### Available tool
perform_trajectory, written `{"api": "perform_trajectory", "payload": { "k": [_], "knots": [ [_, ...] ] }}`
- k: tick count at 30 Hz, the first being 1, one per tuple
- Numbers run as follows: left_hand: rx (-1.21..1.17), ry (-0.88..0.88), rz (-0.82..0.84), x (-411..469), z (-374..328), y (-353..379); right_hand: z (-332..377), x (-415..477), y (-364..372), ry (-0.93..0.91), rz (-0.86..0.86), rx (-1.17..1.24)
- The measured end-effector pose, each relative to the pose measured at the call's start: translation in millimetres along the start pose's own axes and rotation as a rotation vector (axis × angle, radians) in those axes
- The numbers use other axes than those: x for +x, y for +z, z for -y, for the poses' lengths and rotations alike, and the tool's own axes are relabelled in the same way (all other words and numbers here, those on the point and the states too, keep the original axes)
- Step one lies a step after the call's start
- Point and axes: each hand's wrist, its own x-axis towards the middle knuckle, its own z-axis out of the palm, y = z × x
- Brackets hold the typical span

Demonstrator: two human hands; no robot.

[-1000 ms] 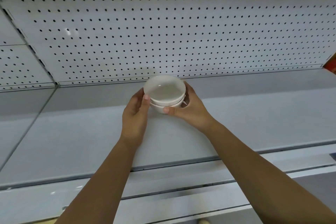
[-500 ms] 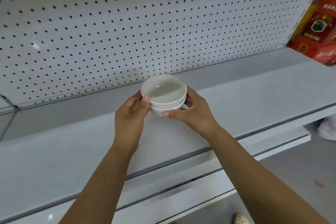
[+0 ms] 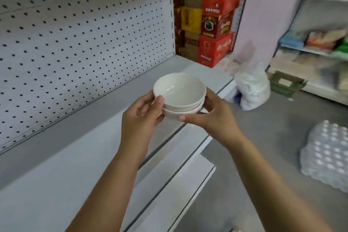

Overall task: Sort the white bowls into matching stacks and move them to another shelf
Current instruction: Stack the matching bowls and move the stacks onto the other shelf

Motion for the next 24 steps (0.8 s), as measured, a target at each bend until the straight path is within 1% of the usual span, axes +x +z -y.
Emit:
{"api": "perform_trajectory", "payload": {
  "k": [7,11,17,24],
  "knots": [
    [-0.005,-0.013,0.334,39,16,182,-6,6,-187,0.028,-0.235,-0.109],
    [-0.025,-0.031,0.520,52,25,271,-8,2,-272,0.049,-0.340,-0.184],
    [-0.045,-0.059,0.711,82,37,373,-21,7,-362,0.105,-0.441,-0.189],
    [-0.016,-0.025,0.865,148,58,472,-50,59,-441,0.121,-0.530,-0.188]
  ]
}}
